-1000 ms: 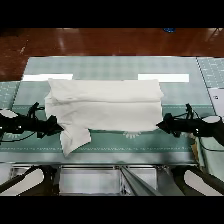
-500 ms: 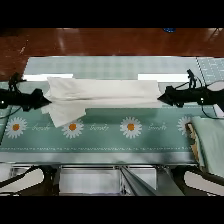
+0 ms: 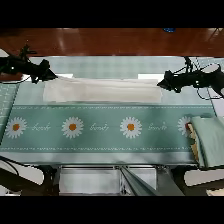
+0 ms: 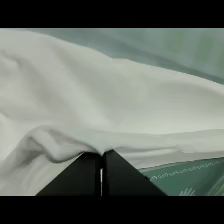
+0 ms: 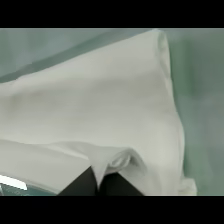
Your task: Fold the shirts.
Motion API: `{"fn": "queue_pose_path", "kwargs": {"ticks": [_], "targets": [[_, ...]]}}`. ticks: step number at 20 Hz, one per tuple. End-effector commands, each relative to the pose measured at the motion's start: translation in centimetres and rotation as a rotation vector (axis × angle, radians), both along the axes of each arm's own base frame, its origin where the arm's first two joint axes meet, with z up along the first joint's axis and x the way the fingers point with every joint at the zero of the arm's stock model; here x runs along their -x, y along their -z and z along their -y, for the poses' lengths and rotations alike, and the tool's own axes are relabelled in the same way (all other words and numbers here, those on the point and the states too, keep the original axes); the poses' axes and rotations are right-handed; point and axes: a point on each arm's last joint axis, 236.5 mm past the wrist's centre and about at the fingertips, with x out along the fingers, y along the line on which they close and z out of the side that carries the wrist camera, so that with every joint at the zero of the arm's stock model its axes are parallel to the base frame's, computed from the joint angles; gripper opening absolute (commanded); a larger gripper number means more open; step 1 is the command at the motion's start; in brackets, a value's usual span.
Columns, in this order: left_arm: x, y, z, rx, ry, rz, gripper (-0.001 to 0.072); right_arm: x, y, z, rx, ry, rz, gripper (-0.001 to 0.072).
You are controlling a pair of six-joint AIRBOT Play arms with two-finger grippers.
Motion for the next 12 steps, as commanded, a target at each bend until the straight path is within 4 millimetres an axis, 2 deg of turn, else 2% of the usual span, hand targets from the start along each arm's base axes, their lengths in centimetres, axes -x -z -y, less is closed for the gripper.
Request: {"fn": "queue_pose_path", "kwargs": {"ticks": [1, 2, 3, 5, 7, 9, 10, 11, 12], "targets": [[0.1, 3.7, 1.4, 0.045, 0.058, -0.138, 0.0115, -2.0, 1.9, 0.5, -0.005, 0.044, 0.001, 0.0162], [0.4, 4.8, 1.6, 0.046, 0.068, -0.165, 0.0385, -2.4, 2.2, 0.8, 0.002, 0.059, 0.007, 0.0312], [0.6, 5.6, 1.5, 0.039, 0.066, -0.183, 0.0508, -2.6, 2.4, 1.0, 0.008, 0.066, 0.012, 0.0424], [0.4, 5.4, -0.2, -0.012, 0.033, -0.185, 0.0508, -2.5, 1.3, 2.3, 0.014, 0.054, 0.027, 0.0414], [-0.1, 3.0, -4.3, -0.139, 0.008, -0.115, 0.0508, -1.3, -0.6, 5.2, 0.023, 0.044, 0.015, 0.0414], [-1.0, -1.4, -9.0, -0.284, -0.066, 0.014, 0.0508, 0.4, -1.5, 9.0, 0.081, 0.081, -0.012, 0.0414], [-1.7, -4.0, -10.4, -0.333, -0.108, 0.095, 0.0508, 1.1, -1.4, 10.2, 0.105, 0.101, -0.033, 0.0414], [-2.4, -6.9, -11.2, -0.361, -0.153, 0.189, 0.0507, 1.6, -0.8, 10.5, 0.107, 0.122, -0.051, 0.0415], [-2.3, -9.7, -10.3, -0.342, -0.17, 0.262, 0.0506, 1.9, 0.0, 10.3, 0.1, 0.134, -0.063, 0.0414]]}}
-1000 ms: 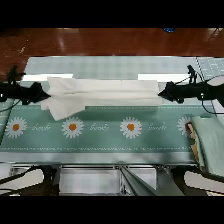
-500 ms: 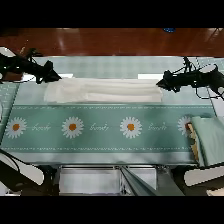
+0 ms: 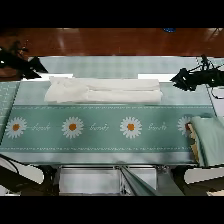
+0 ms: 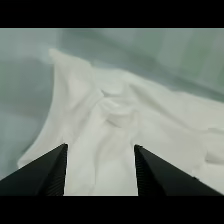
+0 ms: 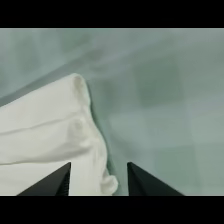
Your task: Fold the shirts.
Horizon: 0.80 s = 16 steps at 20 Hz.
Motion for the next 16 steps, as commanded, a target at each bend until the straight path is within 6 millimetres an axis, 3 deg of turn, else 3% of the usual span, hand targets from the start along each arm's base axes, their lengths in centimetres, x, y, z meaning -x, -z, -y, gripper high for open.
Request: {"fn": "queue_pose_path", "kwargs": {"ticks": [1, 2, 4, 8, 11, 13, 14, 15, 16], "targets": [[-0.1, -8.3, -0.2, -0.075, 0.002, 0.254, 0.0506, 1.8, 1.6, 1.1, 0.006, 0.048, -0.057, 0.0415], [1.0, -9.7, 2.4, -0.066, 0.078, 0.314, 0.0506, 1.9, 2.6, 0.0, -0.021, 0.049, -0.056, 0.0414], [3.5, -10.1, 6.0, -0.086, 0.143, 0.369, 0.0506, 1.7, 4.0, -2.6, -0.094, 0.021, -0.067, 0.0414], [8.5, -6.5, 10.5, -0.062, 0.213, 0.31, 0.0506, 0.9, 6.0, -7.6, -0.198, -0.028, -0.078, 0.0414], [10.2, -3.6, 13.6, -0.037, 0.284, 0.241, 0.0506, 0.4, 7.1, -10.7, -0.205, -0.05, -0.08, 0.0394], [10.5, -2.4, 15.8, -0.027, 0.336, 0.218, 0.0506, 0.0, 6.4, -12.4, -0.212, -0.082, -0.064, 0.0113], [10.4, -2.0, 16.9, -0.025, 0.36, 0.217, 0.0503, 0.0, 5.2, -13.1, -0.214, -0.133, -0.039, 0.0021], [10.5, -1.7, 17.9, -0.023, 0.38, 0.215, 0.0455, 0.2, 3.3, -13.5, -0.219, -0.18, -0.016, 0.0021], [10.7, -1.3, 18.8, -0.02, 0.405, 0.209, 0.0189, 0.7, 1.4, -13.6, -0.21, -0.216, 0.008, 0.002]]}}
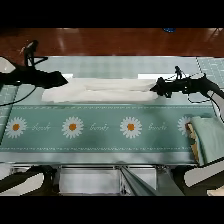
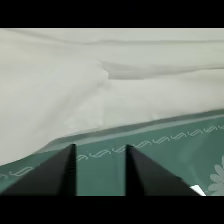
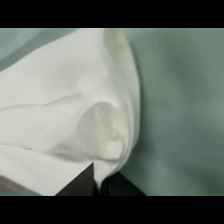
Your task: Fold the shirts.
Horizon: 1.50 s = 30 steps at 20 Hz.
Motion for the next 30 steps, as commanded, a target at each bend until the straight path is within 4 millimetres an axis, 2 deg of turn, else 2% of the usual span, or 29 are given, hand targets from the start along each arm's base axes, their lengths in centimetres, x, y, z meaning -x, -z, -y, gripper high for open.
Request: {"fn": "queue_pose_path", "kwargs": {"ticks": [1, 3, 6, 10, 13, 16, 18, 20, 22, 24, 25, 27, 29, 30], "targets": [[0.8, 1.5, 3.7, -0.004, 0.087, -0.01, 0.0037, 1.5, -5.2, -1.5, 0.02, -0.133, 0.08, 0.002], [1.2, 1.6, 6.1, 0.013, 0.129, -0.008, 0.0029, 4.3, -8.7, -0.1, 0.148, -0.182, 0.11, 0.002], [2.5, 3.1, 11.4, 0.031, 0.226, -0.023, 0.0029, 9.8, -13.9, 1.3, 0.296, -0.159, 0.184, 0.002], [5.0, 5.9, 20.1, 0.042, 0.347, -0.092, 0.0029, 18.3, -20.0, 0.2, 0.303, -0.095, 0.314, 0.002], [7.6, 8.1, 26.8, 0.045, 0.437, -0.158, 0.0029, 23.0, -22.6, -0.6, 0.284, -0.038, 0.379, 0.002], [12.4, 10.3, 32.4, 0.033, 0.578, -0.244, 0.0029, 25.3, -24.4, -1.0, 0.269, -0.003, 0.431, 0.002], [16.4, 11.3, 35.3, 0.028, 0.678, -0.3, 0.0029, 25.7, -24.6, -1.1, 0.266, -0.002, 0.436, 0.002], [19.8, 11.8, 37.1, 0.019, 0.757, -0.332, 0.0029, 25.3, -24.5, -1.2, 0.26, -0.003, 0.43, 0.002], [21.7, 11.6, 38.0, 0.01, 0.826, -0.316, 0.0029, 24.5, -24.6, -1.7, 0.231, -0.018, 0.437, 0.002], [20.8, 11.0, 37.4, 0.012, 0.818, -0.325, 0.003, 23.3, -25.1, -2.7, 0.175, -0.035, 0.459, 0.002], [19.2, 10.4, 36.3, 0.016, 0.796, -0.337, 0.003, 22.7, -25.3, -3.3, 0.14, -0.046, 0.466, 0.002], [14.5, 8.9, 32.8, 0.033, 0.703, -0.341, 0.003, 21.4, -25.7, -4.4, 0.091, -0.064, 0.482, 0.002], [8.5, 6.6, 27.5, 0.063, 0.553, -0.33, 0.003, 20.0, -26.0, -5.7, 0.075, -0.096, 0.49, 0.002], [5.5, 5.1, 24.1, 0.08, 0.461, -0.313, 0.003, 19.2, -26.1, -6.6, 0.065, -0.111, 0.498, 0.002]]}}
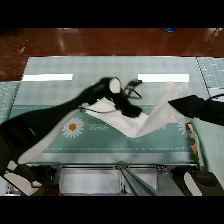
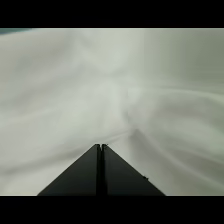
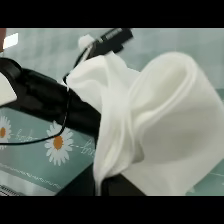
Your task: Fold the shirts.
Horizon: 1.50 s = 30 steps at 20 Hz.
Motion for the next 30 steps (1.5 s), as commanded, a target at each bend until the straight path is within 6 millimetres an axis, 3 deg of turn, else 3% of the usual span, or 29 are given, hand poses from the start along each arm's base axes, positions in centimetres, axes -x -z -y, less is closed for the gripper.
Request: {"fn": "queue_pose_path", "kwargs": {"ticks": [1, 3, 5, 7, 9, 10, 12, 14, 17, 18, 20, 21, 23, 25, 27, 30], "targets": [[-8.3, -4.4, -10.3, 0.007, -0.252, 0.009, 0.003, -2.8, -0.8, -3.2, -0.048, -0.063, 0.031, 0.002], [-12.2, -8.4, -17.9, 0.039, -0.432, 0.08, 0.003, -4.5, -0.7, -6.2, -0.055, -0.123, 0.03, 0.002], [-13.5, -12.4, -25.3, 0.062, -0.589, 0.17, 0.003, -6.4, -0.4, -10.0, -0.058, -0.189, 0.025, 0.0021], [-12.6, -15.7, -31.4, 0.064, -0.706, 0.276, 0.003, -8.7, 0.5, -14.2, -0.053, -0.25, 0.025, 0.0021], [-9.8, -17.7, -35.4, 0.056, -0.798, 0.344, 0.003, -11.1, 2.4, -18.2, -0.043, -0.299, -0.002, 0.0021], [-8.0, -18.4, -36.5, 0.052, -0.827, 0.375, 0.003, -12.2, 3.7, -19.9, -0.04, -0.314, -0.017, 0.0021], [-4.6, -18.8, -37.0, 0.051, -0.859, 0.414, 0.003, -14.0, 6.4, -23.1, -0.054, -0.332, -0.061, 0.0021], [-1.9, -18.0, -35.9, 0.058, -0.849, 0.42, 0.003, -14.9, 9.5, -25.8, -0.061, -0.354, -0.11, 0.0021], [-0.1, -15.3, -34.2, 0.061, -0.82, 0.384, 0.003, -16.4, 13.8, -28.9, -0.073, -0.346, -0.155, 0.0035], [0.0, -14.2, -33.8, 0.06, -0.816, 0.367, 0.003, -16.9, 14.5, -29.8, -0.112, -0.33, -0.176, 0.0118], [-0.3, -12.2, -33.4, 0.057, -0.825, 0.345, 0.003, -16.9, 14.5, -31.7, -0.188, -0.379, -0.194, 0.0424], [-0.3, -11.4, -33.2, 0.058, -0.838, 0.325, 0.003, -16.2, 13.8, -32.3, -0.21, -0.444, -0.188, 0.0416], [-0.3, -10.1, -33.2, 0.057, -0.858, 0.292, 0.003, -16.0, 11.7, -30.7, -0.231, -0.486, -0.218, 0.0415], [-0.5, -10.0, -33.5, 0.052, -0.866, 0.292, 0.003, -16.9, 8.2, -26.3, -0.234, -0.486, -0.22, 0.0415], [-0.5, -10.0, -33.7, 0.051, -0.874, 0.293, 0.003, -16.6, 5.2, -19.9, -0.108, -0.474, -0.2, 0.0415], [-0.5, -10.1, -33.8, 0.051, -0.874, 0.298, 0.003, -14.5, 5.8, -6.7, 0.394, -0.241, -0.208, 0.0415]]}}
